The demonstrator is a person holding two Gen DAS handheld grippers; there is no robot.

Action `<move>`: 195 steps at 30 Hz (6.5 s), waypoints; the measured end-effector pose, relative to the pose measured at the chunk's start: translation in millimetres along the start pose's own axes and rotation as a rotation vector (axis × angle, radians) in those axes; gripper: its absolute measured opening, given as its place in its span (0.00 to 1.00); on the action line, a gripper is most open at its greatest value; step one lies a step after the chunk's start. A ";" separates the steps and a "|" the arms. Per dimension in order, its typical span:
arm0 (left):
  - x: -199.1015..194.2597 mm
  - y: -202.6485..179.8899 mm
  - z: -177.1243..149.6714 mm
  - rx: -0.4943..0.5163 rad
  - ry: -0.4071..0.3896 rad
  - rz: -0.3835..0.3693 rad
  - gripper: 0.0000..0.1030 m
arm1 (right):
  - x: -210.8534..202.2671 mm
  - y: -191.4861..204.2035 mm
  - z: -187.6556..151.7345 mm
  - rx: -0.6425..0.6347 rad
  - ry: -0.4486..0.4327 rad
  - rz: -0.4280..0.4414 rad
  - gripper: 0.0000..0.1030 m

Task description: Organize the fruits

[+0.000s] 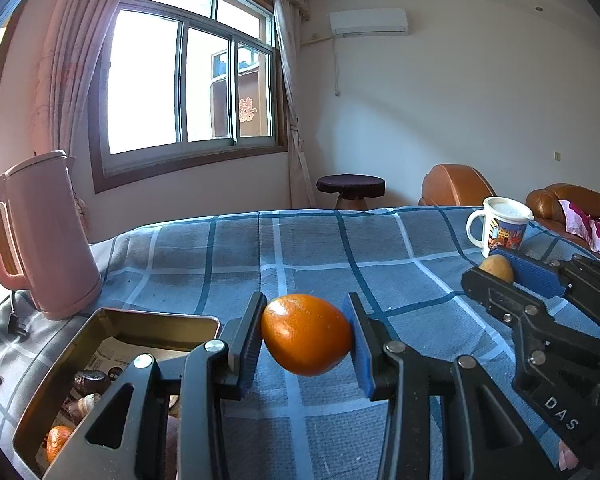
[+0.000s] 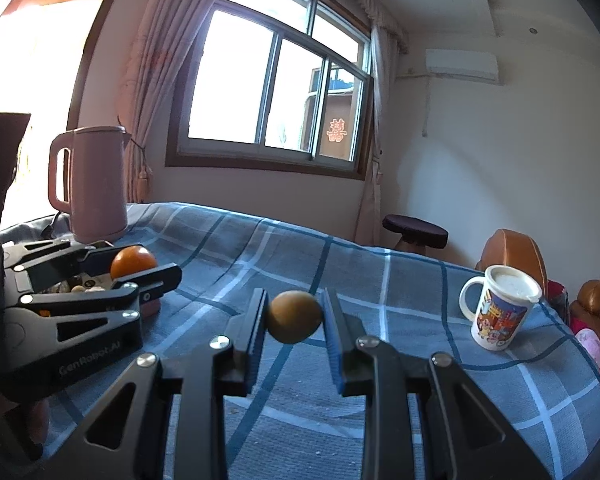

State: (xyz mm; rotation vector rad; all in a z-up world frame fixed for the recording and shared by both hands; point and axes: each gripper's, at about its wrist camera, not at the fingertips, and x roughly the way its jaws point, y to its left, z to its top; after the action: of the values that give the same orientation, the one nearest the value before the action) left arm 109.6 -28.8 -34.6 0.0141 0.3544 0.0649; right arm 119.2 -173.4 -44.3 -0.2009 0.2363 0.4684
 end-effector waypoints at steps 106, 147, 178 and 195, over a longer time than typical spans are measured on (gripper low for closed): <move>-80.4 177.4 -40.9 -0.097 0.104 0.269 0.40 | 27.8 188.7 35.9 -0.149 0.062 0.394 0.29; -68.4 171.8 -44.3 -0.093 0.184 0.244 0.77 | 46.7 176.0 23.6 -0.068 0.216 0.384 0.71; -90.1 151.8 -29.0 -0.085 0.125 0.224 0.78 | 1.2 120.1 34.5 0.048 0.120 0.215 0.98; -87.5 146.7 -29.5 -0.091 0.138 0.215 0.78 | -2.1 112.3 33.2 0.058 0.109 0.205 0.98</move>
State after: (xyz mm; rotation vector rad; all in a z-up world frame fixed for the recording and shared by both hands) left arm 8.5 111.9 -28.3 -0.0424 0.4868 0.2956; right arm 70.8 -68.1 -27.4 -0.1457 0.3793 0.6542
